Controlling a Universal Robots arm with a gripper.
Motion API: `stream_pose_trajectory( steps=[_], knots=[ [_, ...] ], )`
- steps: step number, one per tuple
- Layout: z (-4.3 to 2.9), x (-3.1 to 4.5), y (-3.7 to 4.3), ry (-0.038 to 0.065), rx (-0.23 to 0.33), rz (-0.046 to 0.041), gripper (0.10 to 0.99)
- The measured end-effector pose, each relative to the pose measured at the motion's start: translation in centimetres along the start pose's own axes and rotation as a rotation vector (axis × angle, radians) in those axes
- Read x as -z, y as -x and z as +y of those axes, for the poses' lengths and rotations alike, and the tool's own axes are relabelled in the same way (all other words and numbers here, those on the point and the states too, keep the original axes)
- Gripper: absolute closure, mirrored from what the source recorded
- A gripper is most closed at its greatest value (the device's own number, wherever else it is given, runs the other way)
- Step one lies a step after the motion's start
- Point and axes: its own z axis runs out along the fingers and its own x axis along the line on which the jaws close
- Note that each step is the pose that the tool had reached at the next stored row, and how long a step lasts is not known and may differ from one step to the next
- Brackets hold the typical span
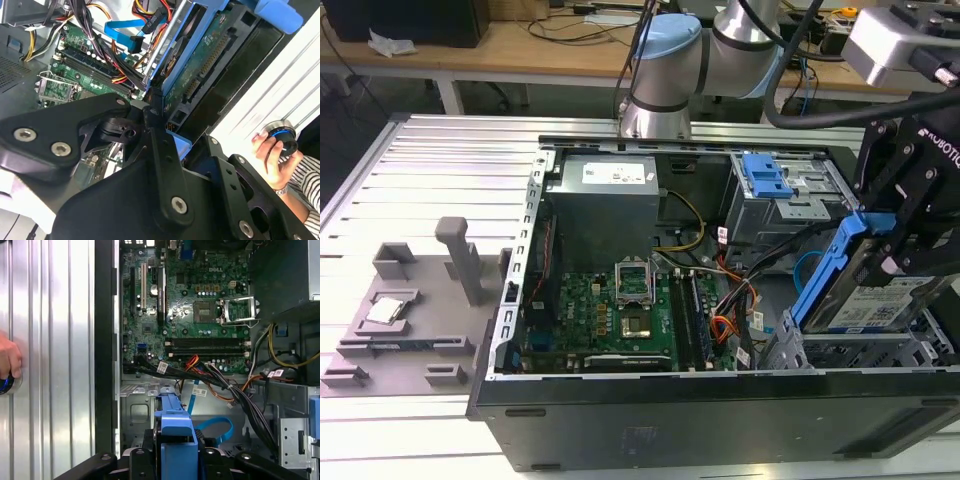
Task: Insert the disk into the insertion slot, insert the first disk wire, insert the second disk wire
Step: 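Insert the disk into the insertion slot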
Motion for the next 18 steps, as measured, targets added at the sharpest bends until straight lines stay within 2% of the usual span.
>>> stream_pose_trajectory(
  steps=[9, 15, 16, 17, 18],
  knots=[
    [-0.04, -0.96, 0.0, 0.0, 0.0, 0.0, 0.722],
    [-0.04, -1.04, 0.0, 0.0, 0.0, 0.0, 0.722],
    [-0.04, -1.04, 0.0, 0.0, 0.0, 0.0002, 0.71],
    [-0.04, -1.04, 0.0, 0.0, 0.0, 0.0001, 0.647],
    [-0.04, -1.05, 0.0, 0.0, 0.0, 0.0, 0.647]
  ],
)
